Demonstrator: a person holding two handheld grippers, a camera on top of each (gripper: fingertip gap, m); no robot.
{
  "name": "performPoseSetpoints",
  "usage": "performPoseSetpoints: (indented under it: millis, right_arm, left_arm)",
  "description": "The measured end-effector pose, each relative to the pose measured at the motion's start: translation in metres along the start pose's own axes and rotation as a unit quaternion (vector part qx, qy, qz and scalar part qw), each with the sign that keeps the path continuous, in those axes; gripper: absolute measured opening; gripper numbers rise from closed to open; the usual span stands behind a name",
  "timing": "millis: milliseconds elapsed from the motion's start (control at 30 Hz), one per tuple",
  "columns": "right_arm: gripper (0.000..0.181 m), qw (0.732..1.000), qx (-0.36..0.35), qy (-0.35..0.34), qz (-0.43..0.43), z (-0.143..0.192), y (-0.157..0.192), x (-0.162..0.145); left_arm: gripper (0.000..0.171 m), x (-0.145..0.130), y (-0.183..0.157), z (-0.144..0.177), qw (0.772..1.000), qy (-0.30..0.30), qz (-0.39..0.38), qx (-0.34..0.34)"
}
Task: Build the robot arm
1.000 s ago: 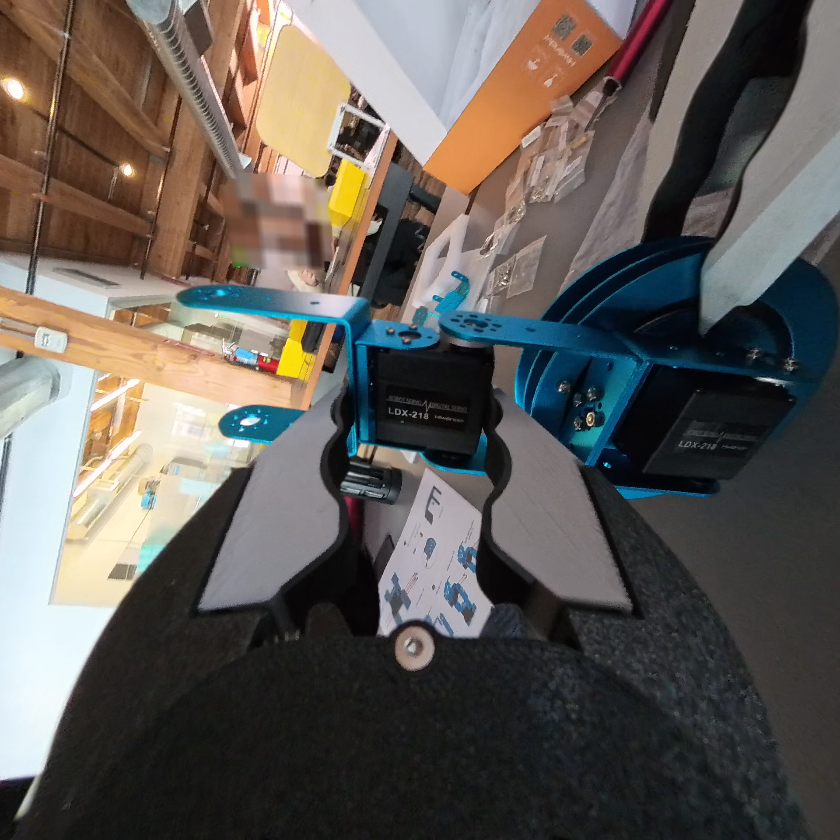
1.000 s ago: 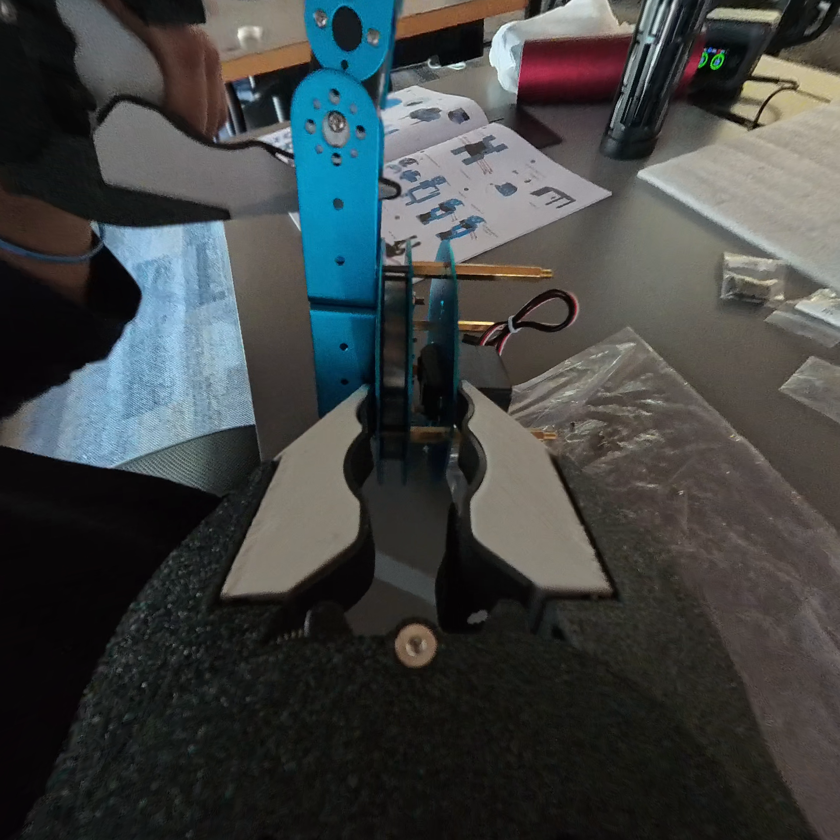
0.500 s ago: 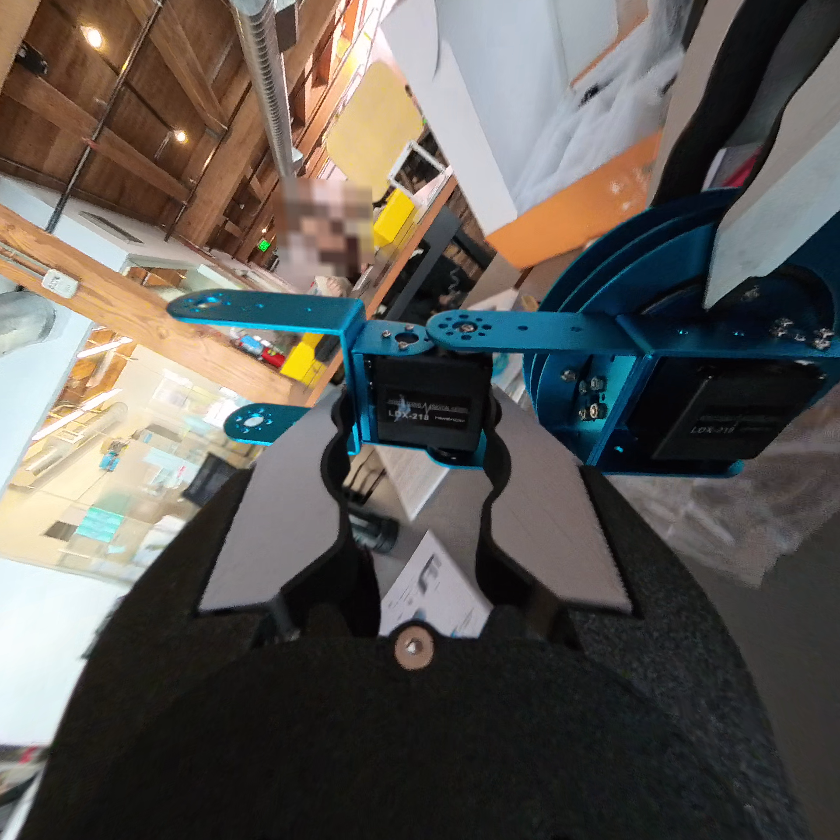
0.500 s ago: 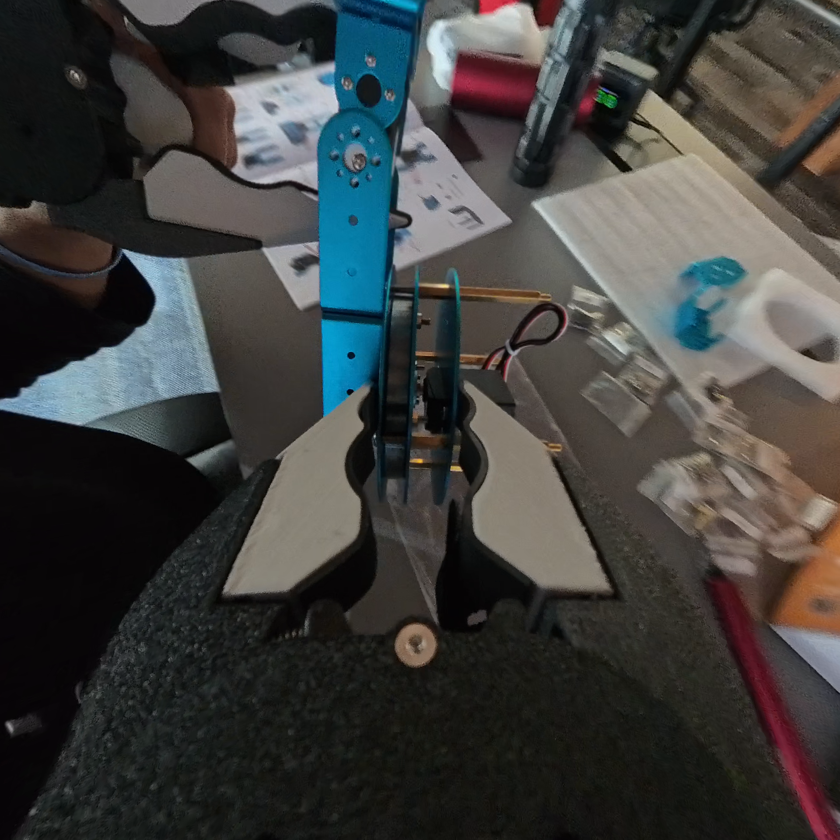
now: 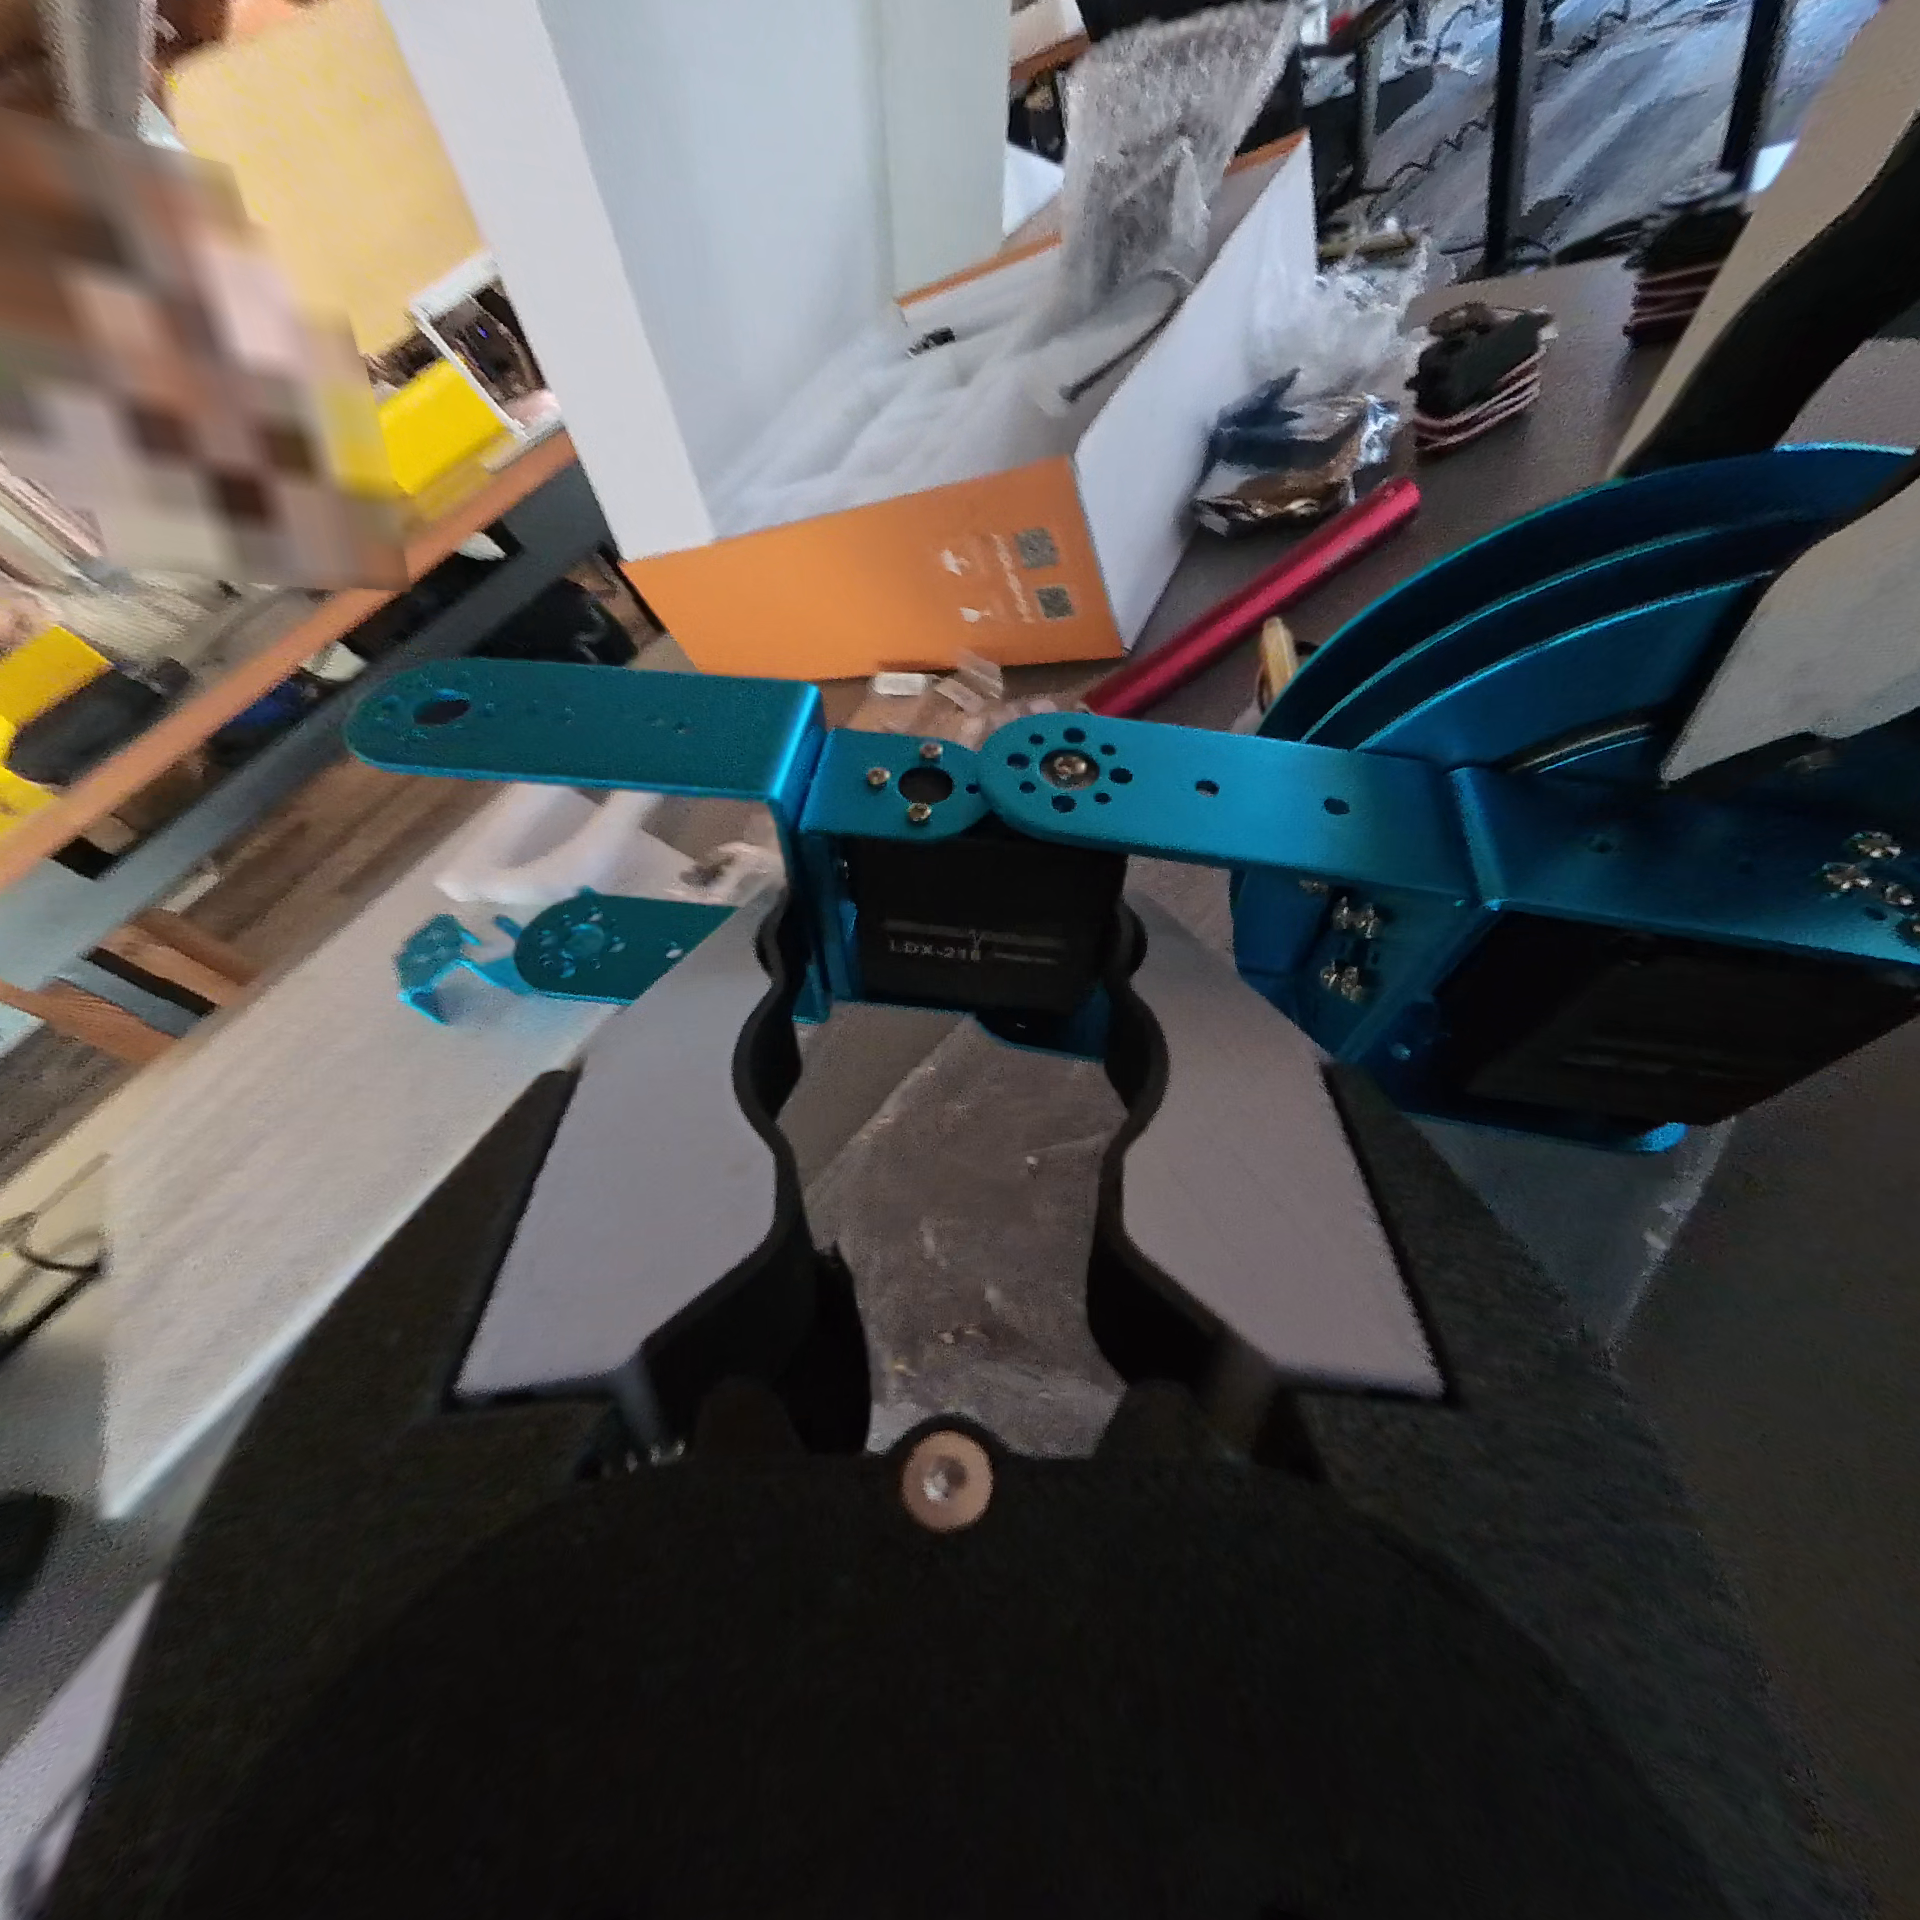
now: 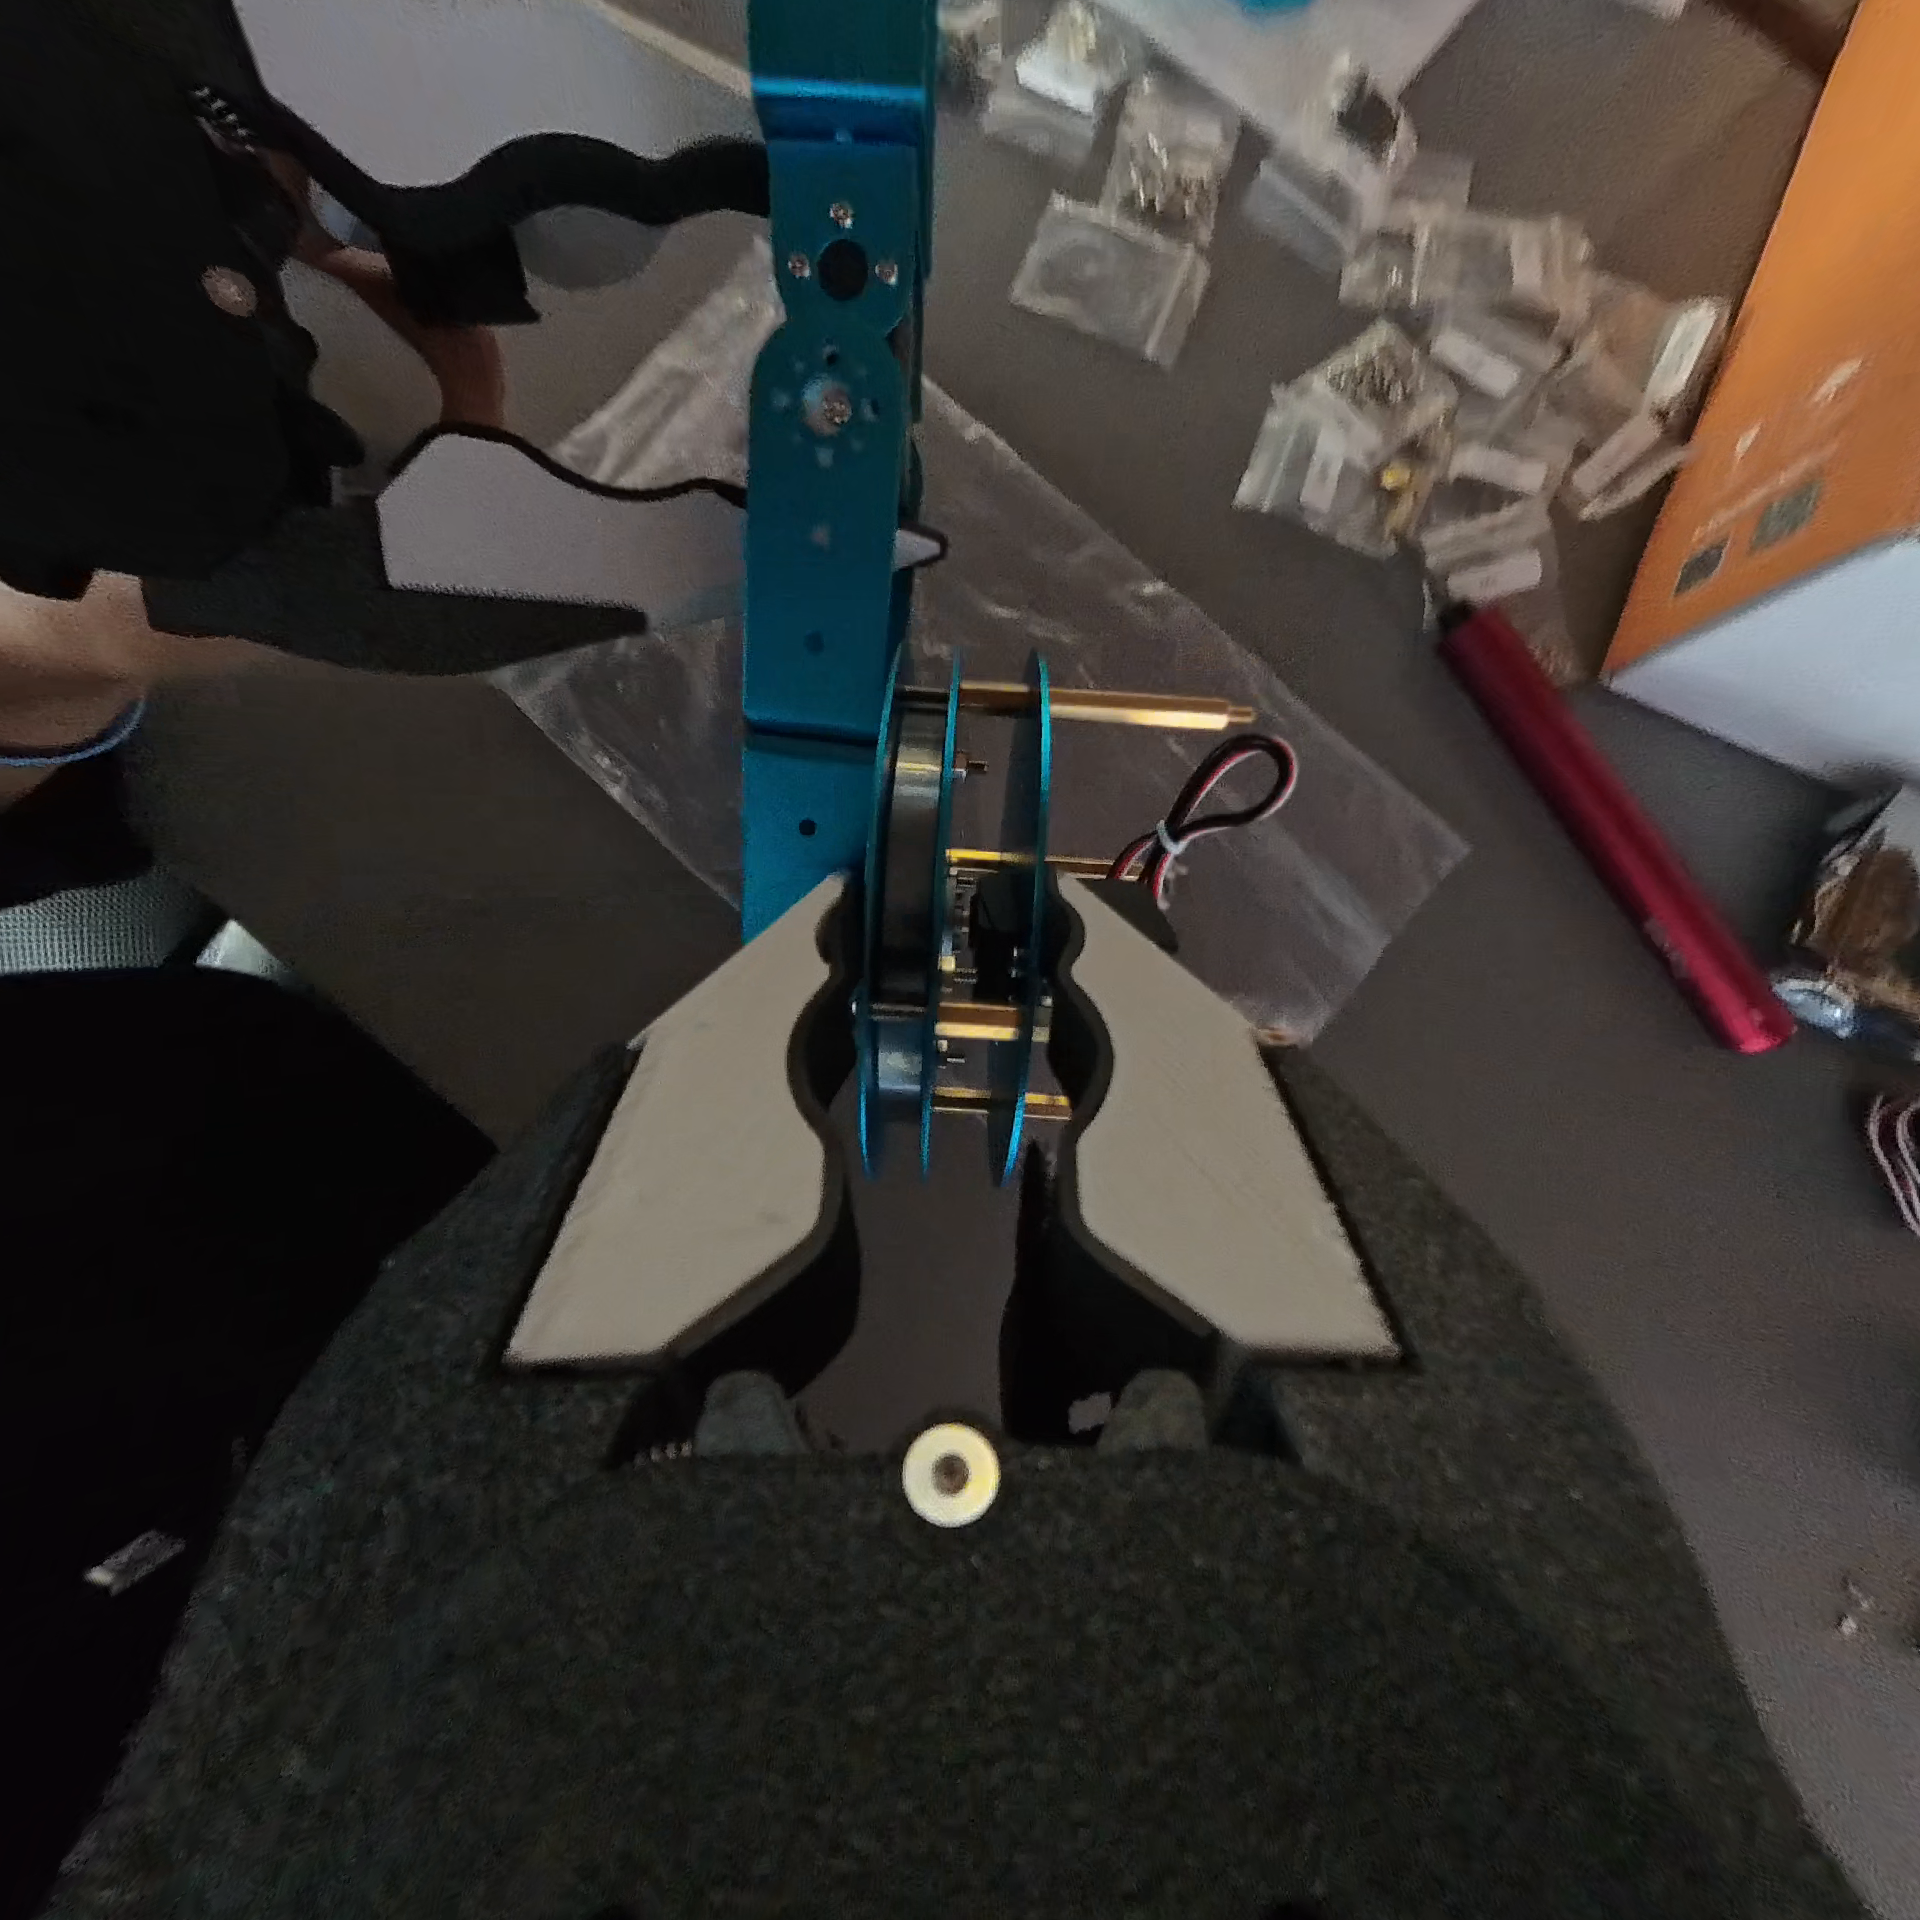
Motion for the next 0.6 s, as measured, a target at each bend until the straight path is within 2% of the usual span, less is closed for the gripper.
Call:
performPoseSetpoints:
  millis: [200, 600]
  right_arm:
    - [0.032, 0.998, 0.003, 0.064, 0.010, -0.003, -0.007, -0.015]
    - [0.034, 0.995, 0.098, 0.025, -0.007, -0.014, -0.003, -0.004]
  left_arm:
    - [0.056, -0.017, -0.022, -0.014, 0.997, 0.027, 0.061, -0.040]
    - [0.057, -0.033, -0.020, -0.011, 0.992, 0.029, 0.097, -0.071]
Point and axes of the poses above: each gripper's, where its closed fingertips meet, z back along the fingers, x out of its top, y = z × x across the jaws, the point moved 1 cm from there along z, back along the fingers, and after that the axes turned 7 degrees about -x, right-handed, at the moved point
